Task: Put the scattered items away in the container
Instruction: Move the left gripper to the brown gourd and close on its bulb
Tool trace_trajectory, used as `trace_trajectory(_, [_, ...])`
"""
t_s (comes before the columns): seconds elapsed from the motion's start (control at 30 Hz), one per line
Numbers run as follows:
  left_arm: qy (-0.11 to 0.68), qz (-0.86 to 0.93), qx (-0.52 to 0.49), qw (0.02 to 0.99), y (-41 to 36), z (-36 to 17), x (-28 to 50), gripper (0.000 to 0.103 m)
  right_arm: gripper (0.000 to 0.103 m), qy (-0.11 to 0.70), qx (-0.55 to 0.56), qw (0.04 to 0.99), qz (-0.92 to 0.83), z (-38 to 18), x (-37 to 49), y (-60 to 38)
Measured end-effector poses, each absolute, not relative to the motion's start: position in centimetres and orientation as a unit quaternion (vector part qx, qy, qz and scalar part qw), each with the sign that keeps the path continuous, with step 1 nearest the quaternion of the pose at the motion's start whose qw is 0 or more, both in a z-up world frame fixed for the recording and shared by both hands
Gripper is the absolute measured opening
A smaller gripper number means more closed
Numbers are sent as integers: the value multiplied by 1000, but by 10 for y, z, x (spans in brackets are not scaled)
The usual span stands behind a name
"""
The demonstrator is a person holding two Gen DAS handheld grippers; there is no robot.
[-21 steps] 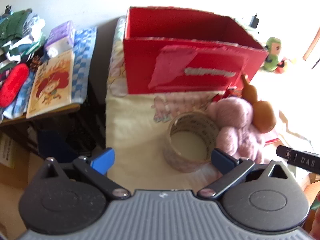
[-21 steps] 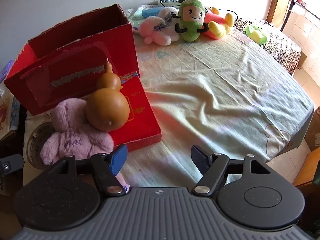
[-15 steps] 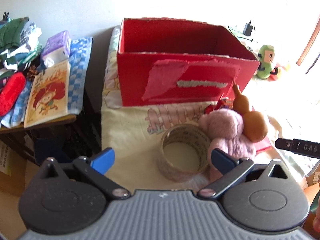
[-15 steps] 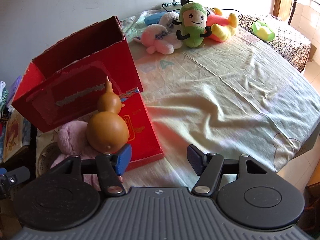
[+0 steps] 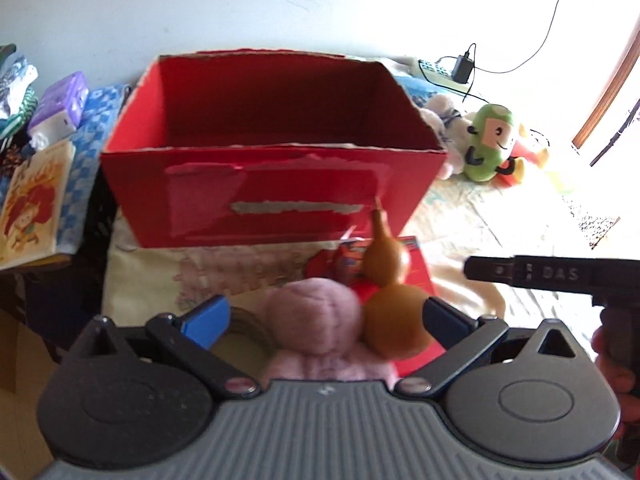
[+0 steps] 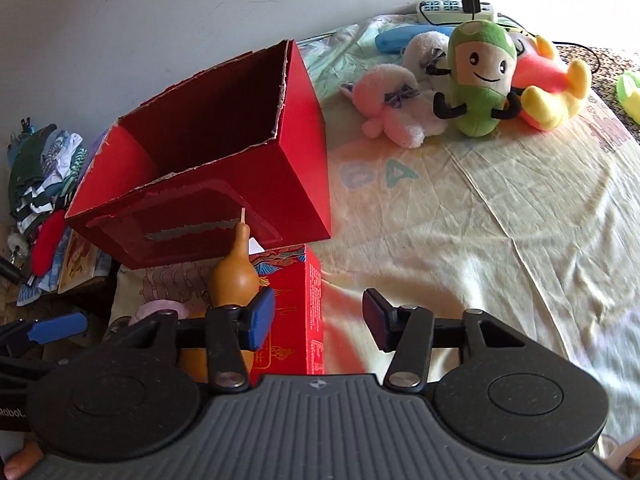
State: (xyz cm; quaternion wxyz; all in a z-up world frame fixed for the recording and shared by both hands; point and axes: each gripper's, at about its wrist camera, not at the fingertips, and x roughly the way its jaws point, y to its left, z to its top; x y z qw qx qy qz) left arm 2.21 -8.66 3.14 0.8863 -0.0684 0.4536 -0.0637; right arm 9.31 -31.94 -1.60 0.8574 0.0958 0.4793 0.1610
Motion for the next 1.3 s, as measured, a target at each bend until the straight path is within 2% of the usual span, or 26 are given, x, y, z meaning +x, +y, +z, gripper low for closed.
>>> trace_trajectory(0.23, [484,-16,-69,872,-118,24,28,102,52,490,86,842,208,-21,121,-330])
trace_trajectory(0.5, [460,-64,-10,886,-148,28,16,102,52,506,120,823,230,-23,131,-333])
trace_trajectory(0.57, [462,-79,-8,883,-152,23,16,100,52,503,109,825,233,-20,127,-330])
trace_trajectory(0.63, [467,-99,-17,879,-153,18,19,92,52,495,98,828,244,-16,124,-327])
trace_trajectory(0.73, [476,-130,-23,869,-155,8,26,88,52,491,83,828,258,-11,122,-320])
trace_trajectory(1.03, [487,-192,-28,851,-140,-8,45,82,52,516,118,814,241,-16,121,-302])
trace_trajectory(1.13, [490,-203,-25,847,-137,-10,50,77,52,519,122,814,229,-19,120,-296])
trace_trajectory(1.2, [490,-210,-29,846,-132,-9,48,77,52,520,124,814,227,-20,119,-294])
trace_trajectory(1.3, [479,-217,-20,850,-131,-3,43,84,52,518,126,816,224,-21,120,-294])
